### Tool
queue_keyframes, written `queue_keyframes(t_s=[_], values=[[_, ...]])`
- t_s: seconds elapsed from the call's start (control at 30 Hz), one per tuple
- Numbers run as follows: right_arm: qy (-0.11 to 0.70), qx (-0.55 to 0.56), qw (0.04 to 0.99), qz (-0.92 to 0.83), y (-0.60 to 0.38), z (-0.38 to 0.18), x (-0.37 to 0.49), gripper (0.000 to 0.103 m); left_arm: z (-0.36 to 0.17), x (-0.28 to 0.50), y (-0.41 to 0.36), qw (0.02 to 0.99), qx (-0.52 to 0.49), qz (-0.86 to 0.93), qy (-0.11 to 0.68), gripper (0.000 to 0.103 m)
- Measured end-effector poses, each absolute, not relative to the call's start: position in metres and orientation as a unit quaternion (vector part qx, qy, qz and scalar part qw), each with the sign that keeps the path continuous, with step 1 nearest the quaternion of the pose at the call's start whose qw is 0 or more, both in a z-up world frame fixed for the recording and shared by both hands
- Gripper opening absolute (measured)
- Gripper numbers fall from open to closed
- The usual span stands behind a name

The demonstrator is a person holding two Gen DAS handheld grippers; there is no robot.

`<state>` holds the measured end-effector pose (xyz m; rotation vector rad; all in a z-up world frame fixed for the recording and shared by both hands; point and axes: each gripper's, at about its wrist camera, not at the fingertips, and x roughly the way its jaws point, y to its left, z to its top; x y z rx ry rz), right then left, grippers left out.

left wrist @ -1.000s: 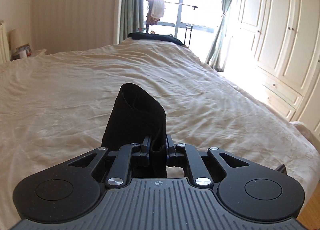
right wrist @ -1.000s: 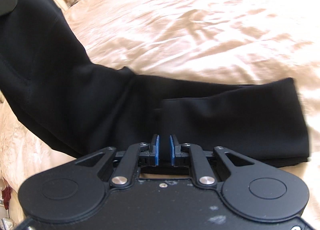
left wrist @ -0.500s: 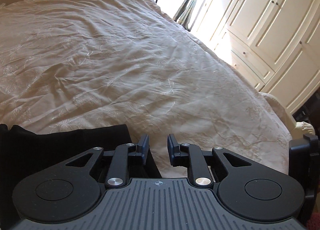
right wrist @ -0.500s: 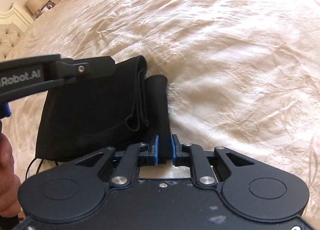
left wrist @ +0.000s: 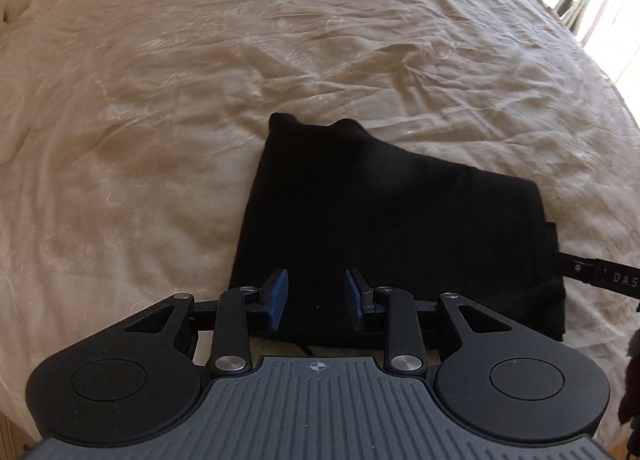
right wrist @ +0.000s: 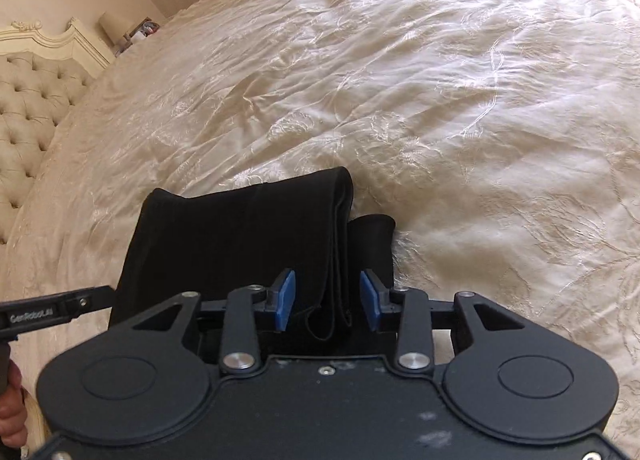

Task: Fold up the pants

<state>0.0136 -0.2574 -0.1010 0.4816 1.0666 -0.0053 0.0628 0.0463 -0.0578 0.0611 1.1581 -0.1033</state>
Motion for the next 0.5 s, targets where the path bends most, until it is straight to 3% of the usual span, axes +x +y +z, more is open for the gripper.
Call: queue_keyframes(t_s=[0.37, 0.4, 0.43, 0.5], values=[[0.531, 0.239, 0.813, 0.007, -0.25, -0.129, 0.041, 0.043, -0.064, 0.046, 0.08, 0.825, -0.002, -0.033, 0.564, 0.03], [0.534, 0.233, 0.813, 0.007, -0.248, -0.129, 0.043, 0.038, -0.064, 0.046, 0.08, 0.825, -0.003, -0.035, 0.563, 0.03], [0.535, 0.23, 0.813, 0.009, -0.246, -0.127, 0.044, 0.019, -0.064, 0.047, 0.08, 0.826, -0.004, -0.037, 0.562, 0.03], [0.525, 0.238, 0.817, 0.023, -0.243, -0.111, 0.044, 0.013, -0.063, 0.051, 0.079, 0.828, -0.007, -0.043, 0.559, 0.03]])
